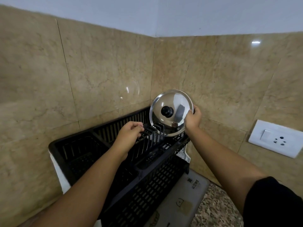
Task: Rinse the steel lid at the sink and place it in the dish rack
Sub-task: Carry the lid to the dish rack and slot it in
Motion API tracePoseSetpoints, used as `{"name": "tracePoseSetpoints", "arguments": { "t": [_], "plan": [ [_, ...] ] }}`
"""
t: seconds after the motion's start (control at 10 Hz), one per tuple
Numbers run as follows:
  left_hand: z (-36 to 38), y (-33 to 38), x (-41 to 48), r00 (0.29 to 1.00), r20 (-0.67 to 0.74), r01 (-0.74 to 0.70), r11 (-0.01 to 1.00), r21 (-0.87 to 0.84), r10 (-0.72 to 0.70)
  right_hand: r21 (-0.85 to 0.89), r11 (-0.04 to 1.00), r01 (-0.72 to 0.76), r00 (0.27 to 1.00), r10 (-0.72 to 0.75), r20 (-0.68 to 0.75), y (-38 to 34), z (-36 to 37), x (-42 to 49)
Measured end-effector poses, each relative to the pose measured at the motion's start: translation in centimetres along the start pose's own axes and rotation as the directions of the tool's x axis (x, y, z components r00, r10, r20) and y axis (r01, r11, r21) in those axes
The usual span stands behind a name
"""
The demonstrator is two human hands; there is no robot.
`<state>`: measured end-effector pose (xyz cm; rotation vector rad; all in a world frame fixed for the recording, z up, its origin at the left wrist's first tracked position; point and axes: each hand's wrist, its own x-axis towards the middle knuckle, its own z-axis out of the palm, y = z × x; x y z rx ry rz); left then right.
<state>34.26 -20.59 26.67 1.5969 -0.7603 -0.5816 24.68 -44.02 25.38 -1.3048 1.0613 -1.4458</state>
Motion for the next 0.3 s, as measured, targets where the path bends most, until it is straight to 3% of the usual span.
{"name": "tracePoseSetpoints", "arguments": {
  "t": [0.3],
  "plan": [
    [0.1,0.4,0.1,0.998,-0.064,-0.008,1.0,-0.01,0.007,0.006,0.992,-0.127,0.992,0.127,0.003,-1.0,-1.8,-1.8]
  ]
}}
